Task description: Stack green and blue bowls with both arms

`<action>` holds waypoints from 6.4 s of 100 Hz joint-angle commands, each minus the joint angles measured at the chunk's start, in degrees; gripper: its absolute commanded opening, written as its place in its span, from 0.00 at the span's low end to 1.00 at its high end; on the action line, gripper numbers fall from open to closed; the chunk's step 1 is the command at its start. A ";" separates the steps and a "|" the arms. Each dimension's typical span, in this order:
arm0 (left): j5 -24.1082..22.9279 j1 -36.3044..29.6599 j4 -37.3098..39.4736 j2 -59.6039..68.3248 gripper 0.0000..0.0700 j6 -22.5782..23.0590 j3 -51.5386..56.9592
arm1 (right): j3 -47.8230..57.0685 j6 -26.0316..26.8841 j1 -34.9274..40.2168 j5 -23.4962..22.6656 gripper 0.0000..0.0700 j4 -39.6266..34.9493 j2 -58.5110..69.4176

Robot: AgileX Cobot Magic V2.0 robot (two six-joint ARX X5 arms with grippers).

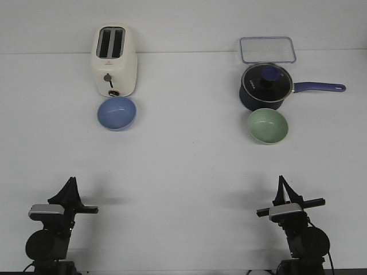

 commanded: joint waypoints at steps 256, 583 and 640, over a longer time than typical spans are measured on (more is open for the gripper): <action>0.26 0.04 0.66 -0.11 0.02 0.74 -1.16 | 68.65 34.03 -12.39 -3.30 0.00 -19.26 100.06; 10.19 0.94 -11.39 109.79 0.01 -24.22 74.09 | 43.43 34.14 21.51 1.36 0.41 -29.11 47.65; 17.92 -8.04 -26.80 84.46 0.02 -15.74 70.31 | 31.32 34.75 3.61 3.69 0.40 -22.84 47.74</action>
